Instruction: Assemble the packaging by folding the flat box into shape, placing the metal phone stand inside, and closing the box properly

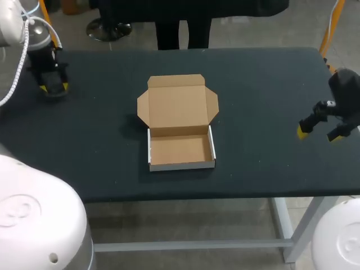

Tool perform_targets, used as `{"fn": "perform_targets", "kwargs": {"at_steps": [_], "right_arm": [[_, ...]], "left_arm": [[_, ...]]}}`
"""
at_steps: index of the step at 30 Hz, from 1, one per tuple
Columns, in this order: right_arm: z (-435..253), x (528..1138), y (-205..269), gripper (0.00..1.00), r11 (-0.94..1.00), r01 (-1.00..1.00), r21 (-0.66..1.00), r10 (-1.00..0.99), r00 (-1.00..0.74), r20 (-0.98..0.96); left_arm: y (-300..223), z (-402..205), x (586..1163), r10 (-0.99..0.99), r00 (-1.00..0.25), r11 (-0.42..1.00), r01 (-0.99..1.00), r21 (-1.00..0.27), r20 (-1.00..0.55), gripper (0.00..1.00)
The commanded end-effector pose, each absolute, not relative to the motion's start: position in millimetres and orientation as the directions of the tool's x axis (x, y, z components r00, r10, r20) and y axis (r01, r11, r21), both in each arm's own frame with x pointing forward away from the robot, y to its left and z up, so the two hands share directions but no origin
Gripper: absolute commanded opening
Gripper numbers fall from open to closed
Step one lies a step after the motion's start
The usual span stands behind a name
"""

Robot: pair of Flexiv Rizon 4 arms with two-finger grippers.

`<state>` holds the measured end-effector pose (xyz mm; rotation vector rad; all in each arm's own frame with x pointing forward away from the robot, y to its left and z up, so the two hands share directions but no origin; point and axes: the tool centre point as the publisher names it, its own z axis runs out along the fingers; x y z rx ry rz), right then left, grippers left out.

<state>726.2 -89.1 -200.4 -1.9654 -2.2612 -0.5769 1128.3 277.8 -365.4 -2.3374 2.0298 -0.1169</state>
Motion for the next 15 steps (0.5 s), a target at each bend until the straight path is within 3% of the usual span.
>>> {"fn": "perform_targets", "kwargs": {"at_steps": [1,8,15], "right_arm": [[-197.0,719.1,-81.2,1.00,0.244,0.919,0.309,0.887,-0.340,0.312],[-202.1,719.3,-66.9,1.00,0.469,0.758,0.453,0.738,-0.618,0.270],[-212.8,715.6,-54.8,1.00,0.610,0.589,0.530,0.588,-0.785,0.196]], "left_arm": [[267.4,-347.0,1085.7,-0.991,0.129,-0.132,-0.976,-0.174,0.027,0.00],[253.5,-334.1,1056.2,-0.995,0.090,-0.097,-0.977,-0.188,0.042,0.00],[239.7,-324.9,1027.3,-0.998,0.050,-0.057,-0.980,-0.191,0.041,0.00]]}}
